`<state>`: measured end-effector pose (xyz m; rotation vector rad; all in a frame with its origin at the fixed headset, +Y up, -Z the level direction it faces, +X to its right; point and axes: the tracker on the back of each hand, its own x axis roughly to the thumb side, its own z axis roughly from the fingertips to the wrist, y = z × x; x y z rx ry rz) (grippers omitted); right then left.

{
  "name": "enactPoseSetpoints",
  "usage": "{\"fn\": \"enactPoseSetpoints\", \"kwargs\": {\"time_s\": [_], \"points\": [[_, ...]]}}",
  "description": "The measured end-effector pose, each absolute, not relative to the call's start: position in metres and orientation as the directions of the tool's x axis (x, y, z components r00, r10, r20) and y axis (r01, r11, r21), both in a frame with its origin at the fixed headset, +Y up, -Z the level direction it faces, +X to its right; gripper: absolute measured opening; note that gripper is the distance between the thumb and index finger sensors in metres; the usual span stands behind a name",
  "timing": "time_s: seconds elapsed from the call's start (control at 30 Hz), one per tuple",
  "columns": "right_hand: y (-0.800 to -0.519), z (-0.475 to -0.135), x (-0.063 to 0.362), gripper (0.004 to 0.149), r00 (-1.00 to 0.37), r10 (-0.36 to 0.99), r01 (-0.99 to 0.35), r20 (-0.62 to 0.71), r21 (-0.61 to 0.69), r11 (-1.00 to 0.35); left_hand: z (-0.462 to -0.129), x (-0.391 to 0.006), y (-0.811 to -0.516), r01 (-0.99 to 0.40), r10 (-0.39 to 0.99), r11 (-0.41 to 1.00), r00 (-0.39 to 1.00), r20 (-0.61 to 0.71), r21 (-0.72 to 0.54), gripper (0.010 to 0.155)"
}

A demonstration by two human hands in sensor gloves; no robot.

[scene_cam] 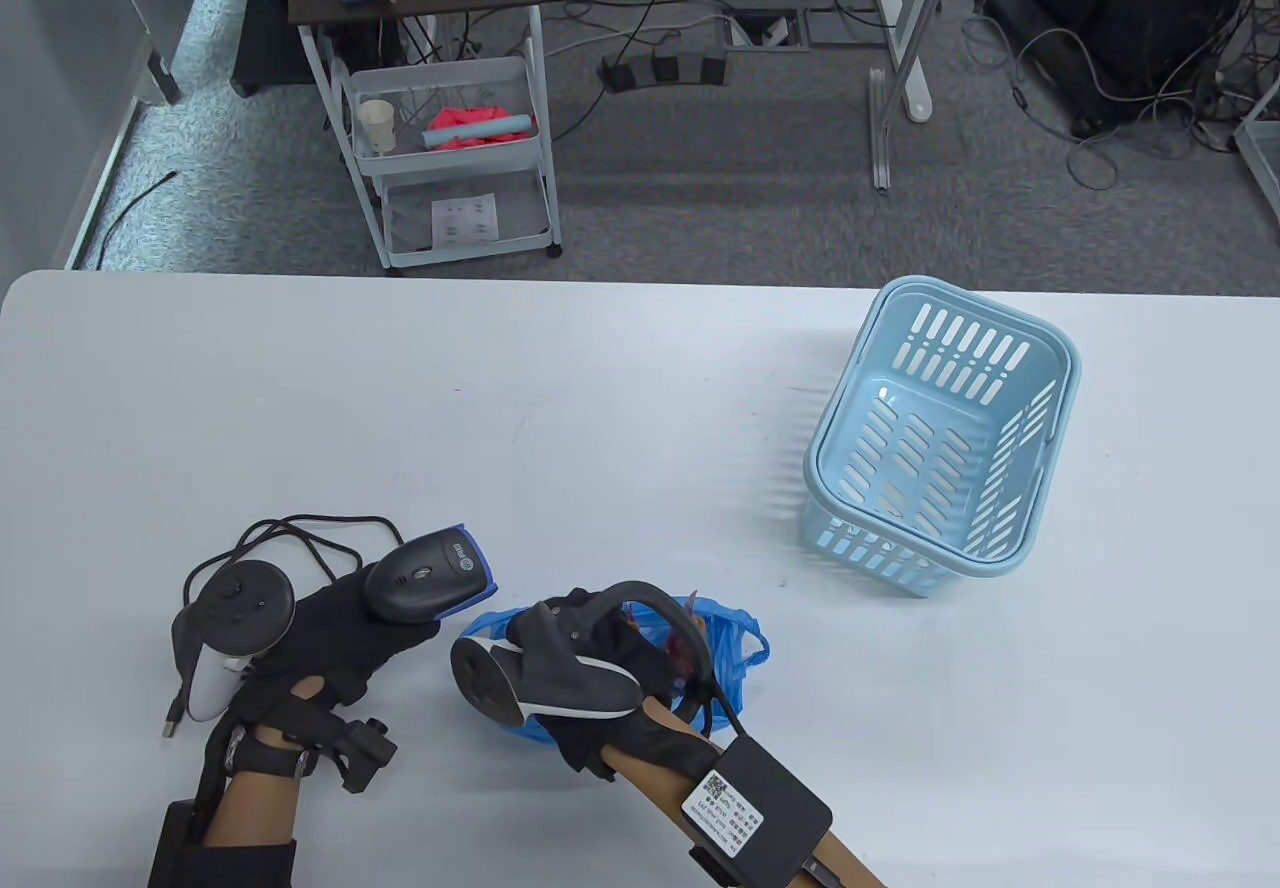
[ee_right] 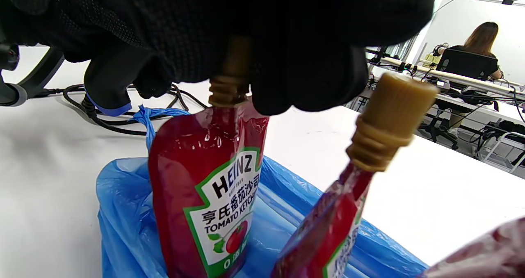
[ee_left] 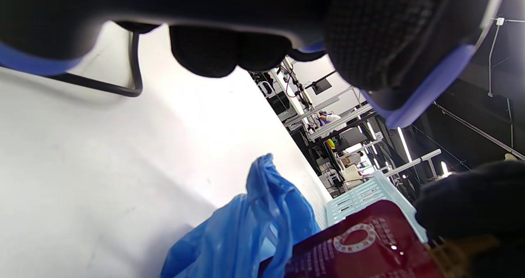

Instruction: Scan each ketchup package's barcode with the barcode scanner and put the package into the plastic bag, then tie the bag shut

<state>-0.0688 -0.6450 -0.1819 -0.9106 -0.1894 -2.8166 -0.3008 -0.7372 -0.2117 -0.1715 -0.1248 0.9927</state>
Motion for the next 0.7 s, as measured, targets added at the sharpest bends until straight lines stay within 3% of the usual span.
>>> {"fn": "enactPoseSetpoints", "kwargs": {"time_s": [0.33, 0.7], "points": [[-0.642, -0.181, -0.068, 0.047, -0.807, -0.134, 0.22, 0.575, 0.082, -0.972, -0.212, -0.301, -0.737, -0.824, 0.843, 0.532, 0.538, 0.027, -0.197, 0.052], [-0.613, -0.18, -0.053, 0.051, -0.83, -0.022, 0.041, 0.557, 0.022, -0.999, -0.211, -0.302, -0.736, -0.824, 0.842, 0.532, 0.538, 0.024, -0.198, 0.052]]}}
